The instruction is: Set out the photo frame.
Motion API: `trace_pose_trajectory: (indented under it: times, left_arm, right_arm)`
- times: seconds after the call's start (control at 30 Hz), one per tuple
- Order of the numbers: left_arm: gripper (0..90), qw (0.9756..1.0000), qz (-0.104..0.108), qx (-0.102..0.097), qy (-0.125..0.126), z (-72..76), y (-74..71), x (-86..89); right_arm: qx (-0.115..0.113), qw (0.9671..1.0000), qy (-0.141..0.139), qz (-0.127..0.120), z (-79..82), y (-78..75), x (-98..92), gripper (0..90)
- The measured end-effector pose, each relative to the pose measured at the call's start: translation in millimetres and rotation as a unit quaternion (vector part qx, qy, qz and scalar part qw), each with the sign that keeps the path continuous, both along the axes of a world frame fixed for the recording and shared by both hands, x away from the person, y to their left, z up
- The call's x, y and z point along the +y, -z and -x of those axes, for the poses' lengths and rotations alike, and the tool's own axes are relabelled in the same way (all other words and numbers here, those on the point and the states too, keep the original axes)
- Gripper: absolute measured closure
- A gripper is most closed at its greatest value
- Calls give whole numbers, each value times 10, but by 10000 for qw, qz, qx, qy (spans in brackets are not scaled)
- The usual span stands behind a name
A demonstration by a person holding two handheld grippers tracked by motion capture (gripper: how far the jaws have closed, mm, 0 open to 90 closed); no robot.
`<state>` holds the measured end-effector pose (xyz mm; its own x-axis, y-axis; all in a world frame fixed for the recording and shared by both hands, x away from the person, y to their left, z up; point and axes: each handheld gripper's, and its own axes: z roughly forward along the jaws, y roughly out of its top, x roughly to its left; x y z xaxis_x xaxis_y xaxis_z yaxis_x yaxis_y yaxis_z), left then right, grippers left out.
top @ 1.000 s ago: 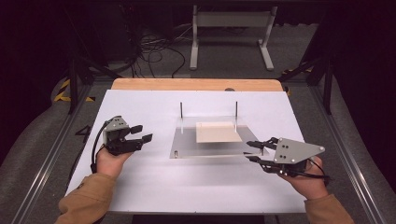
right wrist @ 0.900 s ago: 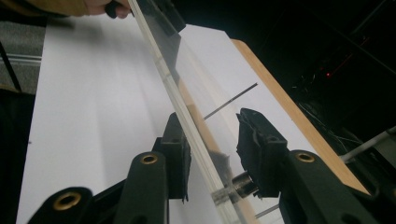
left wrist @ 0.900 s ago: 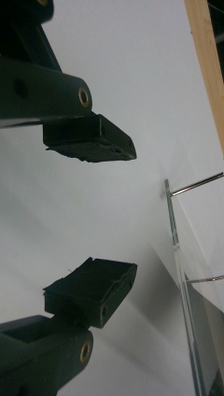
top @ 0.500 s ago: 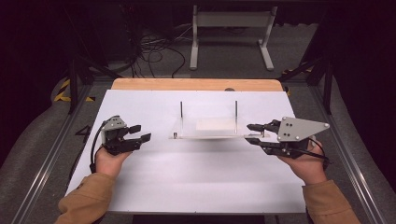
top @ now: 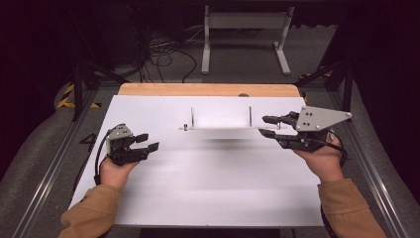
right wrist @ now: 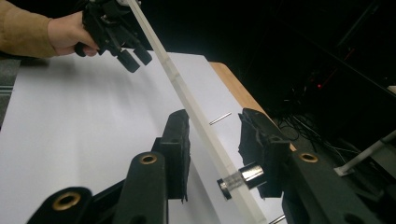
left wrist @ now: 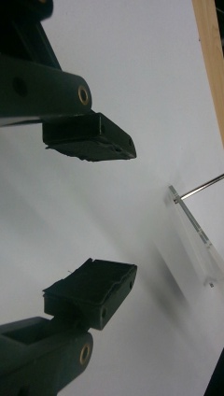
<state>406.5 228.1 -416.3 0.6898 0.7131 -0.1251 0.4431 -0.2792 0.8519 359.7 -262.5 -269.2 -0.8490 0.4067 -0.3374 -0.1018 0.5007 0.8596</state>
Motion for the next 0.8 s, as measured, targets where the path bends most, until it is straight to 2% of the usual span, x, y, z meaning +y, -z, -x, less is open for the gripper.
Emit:
trace_pose_trajectory:
  times: [0.03,0.2,0.23,0.3,0.37,0.4,0.43,0.5,0.63,0.8]
  left_arm:
    - [388,10000,40,49,0,6,8,-7]
    - [384,10000,-16,40,-3,16,18,0]
    - [384,10000,45,68,-7,24,23,0]
    - [384,10000,-29,4,-41,36,24,27]
    - [384,9999,54,87,-69,59,30,41]
    - [384,10000,-19,19,-84,61,27,66]
    - [384,9999,59,76,-119,81,31,75]
    - [383,9999,-15,14,-165,96,31,115]
    - [383,9997,87,90,-216,128,45,146]
    - [383,9995,50,80,-285,163,41,202]
  right_arm:
    - [-3,10000,12,-13,-19,-13,1,623]
    - [-47,9998,74,-151,-123,-60,-3,610]
    - [-53,9998,93,-193,-148,-69,-5,607]
    - [-64,9995,123,-284,-195,-81,-6,603]
    - [-65,9992,140,-359,-239,-93,-11,598]
    - [-62,9990,151,-405,-261,-97,-13,594]
    - [-78,9988,171,-450,-284,-102,-16,590]
    - [-84,9982,194,-556,-334,-110,-19,582]
    - [-89,9973,241,-691,-406,-124,-23,573]
    - [-63,9947,362,-959,-552,-145,-24,557]
